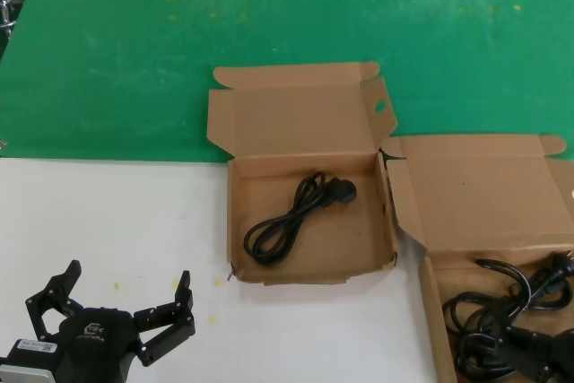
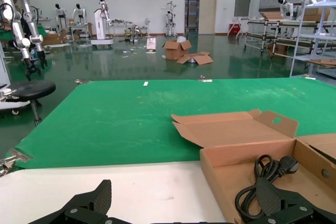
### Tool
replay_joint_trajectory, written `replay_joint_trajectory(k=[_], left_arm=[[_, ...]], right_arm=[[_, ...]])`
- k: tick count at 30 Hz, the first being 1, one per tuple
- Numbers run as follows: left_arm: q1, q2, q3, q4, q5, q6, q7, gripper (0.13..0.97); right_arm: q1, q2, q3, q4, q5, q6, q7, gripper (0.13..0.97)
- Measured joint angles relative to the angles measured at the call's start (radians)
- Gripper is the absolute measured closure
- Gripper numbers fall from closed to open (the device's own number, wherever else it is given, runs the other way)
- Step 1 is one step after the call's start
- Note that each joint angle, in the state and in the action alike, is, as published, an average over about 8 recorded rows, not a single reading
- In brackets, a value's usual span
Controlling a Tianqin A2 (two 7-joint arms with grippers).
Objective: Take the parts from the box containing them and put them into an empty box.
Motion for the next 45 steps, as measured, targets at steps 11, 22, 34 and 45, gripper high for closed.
replay_joint_trajectory(k=[11,22,34,45], left_arm=[[0.000,0.000,0.000,0.000,0.000,0.000,0.000,0.132],[0.000,0.000,0.000,0.000,0.000,0.000,0.000,0.132],[0.000,0.000,0.000,0.000,0.000,0.000,0.000,0.132],[0.000,0.000,0.000,0.000,0.000,0.000,0.000,0.132]], right_arm=[[0.000,0.000,0.000,0.000,0.000,0.000,0.000,0.129],[0.000,0.000,0.000,0.000,0.000,0.000,0.000,0.129],[0.000,0.000,0.000,0.000,0.000,0.000,0.000,0.129],[0.000,0.000,0.000,0.000,0.000,0.000,0.000,0.129]])
